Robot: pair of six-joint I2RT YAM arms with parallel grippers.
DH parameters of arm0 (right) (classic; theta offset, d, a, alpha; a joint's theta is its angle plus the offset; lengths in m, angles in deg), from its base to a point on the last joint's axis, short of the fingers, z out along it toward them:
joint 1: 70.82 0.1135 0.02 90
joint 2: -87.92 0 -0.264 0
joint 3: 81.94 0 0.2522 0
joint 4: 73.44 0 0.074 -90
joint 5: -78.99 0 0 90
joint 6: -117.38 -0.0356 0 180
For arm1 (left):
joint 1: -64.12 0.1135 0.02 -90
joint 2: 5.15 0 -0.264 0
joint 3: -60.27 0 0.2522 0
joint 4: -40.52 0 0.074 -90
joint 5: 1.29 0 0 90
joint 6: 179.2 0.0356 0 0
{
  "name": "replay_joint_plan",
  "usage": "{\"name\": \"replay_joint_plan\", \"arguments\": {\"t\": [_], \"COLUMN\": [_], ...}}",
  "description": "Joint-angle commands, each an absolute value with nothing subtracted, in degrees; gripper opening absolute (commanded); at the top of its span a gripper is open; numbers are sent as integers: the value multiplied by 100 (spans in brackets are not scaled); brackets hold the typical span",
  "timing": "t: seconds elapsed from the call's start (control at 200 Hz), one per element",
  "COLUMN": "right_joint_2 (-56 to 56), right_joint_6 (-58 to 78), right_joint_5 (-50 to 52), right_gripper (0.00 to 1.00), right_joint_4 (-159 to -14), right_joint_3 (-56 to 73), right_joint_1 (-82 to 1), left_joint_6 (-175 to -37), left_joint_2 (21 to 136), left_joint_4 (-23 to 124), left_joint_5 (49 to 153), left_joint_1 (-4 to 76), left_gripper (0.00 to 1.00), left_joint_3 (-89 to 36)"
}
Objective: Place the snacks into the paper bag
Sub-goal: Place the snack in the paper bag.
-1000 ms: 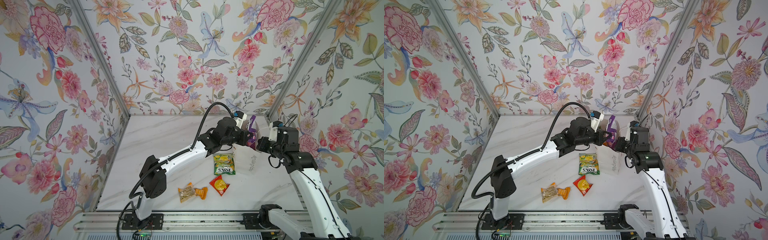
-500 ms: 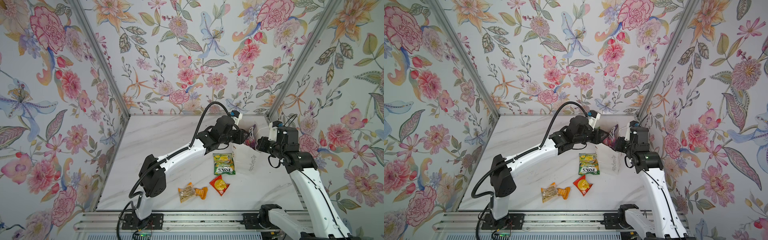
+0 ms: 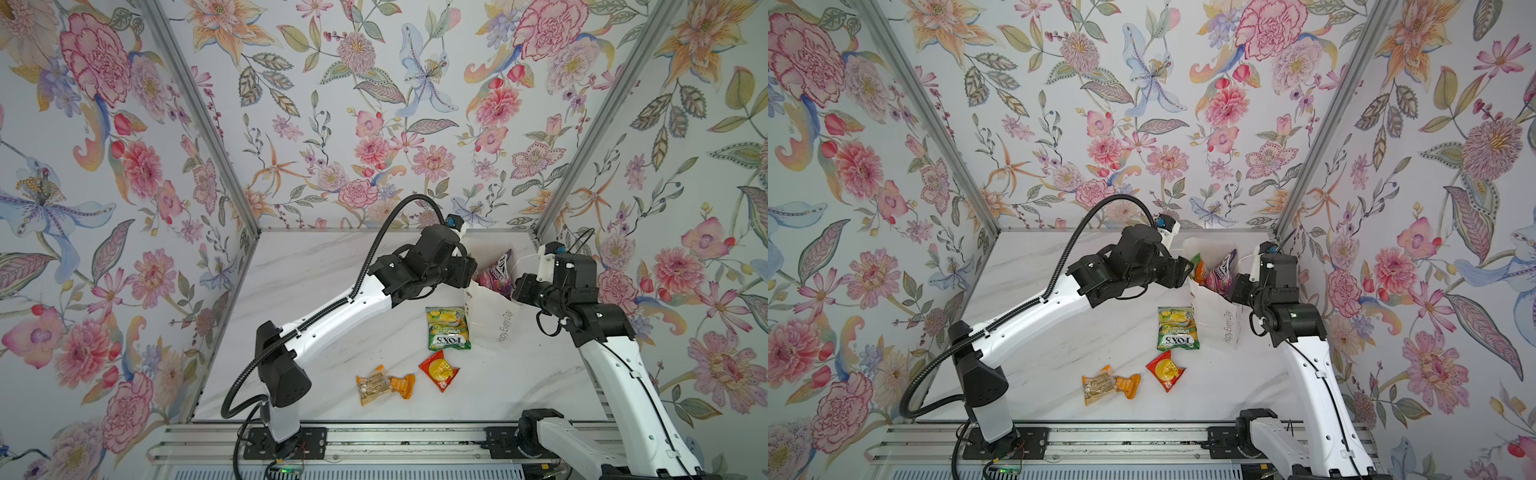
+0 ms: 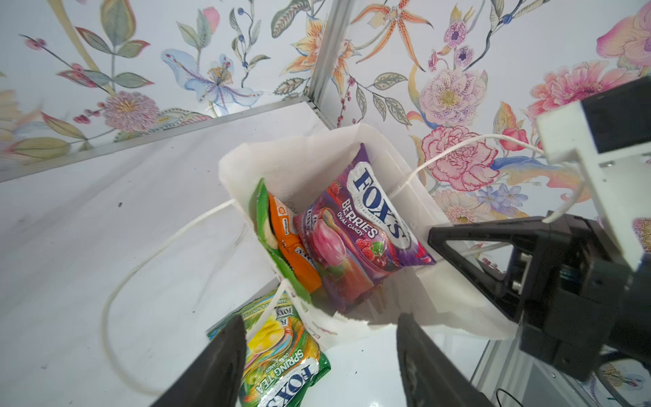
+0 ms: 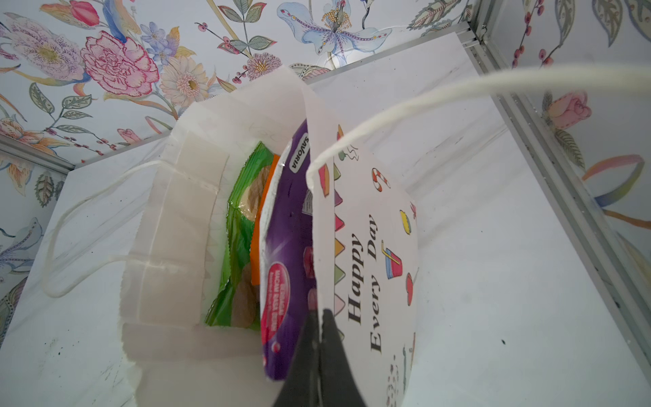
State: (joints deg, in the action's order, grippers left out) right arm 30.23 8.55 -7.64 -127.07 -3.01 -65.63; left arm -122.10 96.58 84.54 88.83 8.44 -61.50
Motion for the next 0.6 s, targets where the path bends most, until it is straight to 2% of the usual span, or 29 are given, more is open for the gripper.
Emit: {"name": "replay_joint_plan", "arguments": {"t": [0.0, 0.255, 0.445, 0.596], "right_joint_2": [3141, 3119, 3116, 3124], "right_joint_6": [892, 885, 876, 874], "right_joint_5": [-802, -810, -815, -820], "right_gripper": [0, 0, 0, 0], "right_joint_4": [-12787, -12786, -12780, -12788], "right_joint_3": [-200, -213, -202, -196], "right_joint_1": [-6520, -6516, -6511, -6511], "left_joint_6": [-11639, -10937, -10516, -9605], "left_joint_2": [8881, 7635, 7439, 7489], "left_joint_4": [8760, 7971, 6905, 5966], "left_joint_5": [8206, 8018, 8382, 8681], "left_joint_1": [727, 702, 616, 359], "left_gripper": [74, 77, 78, 74], "left_joint_3": [-5467, -3248, -1826, -1075]}}
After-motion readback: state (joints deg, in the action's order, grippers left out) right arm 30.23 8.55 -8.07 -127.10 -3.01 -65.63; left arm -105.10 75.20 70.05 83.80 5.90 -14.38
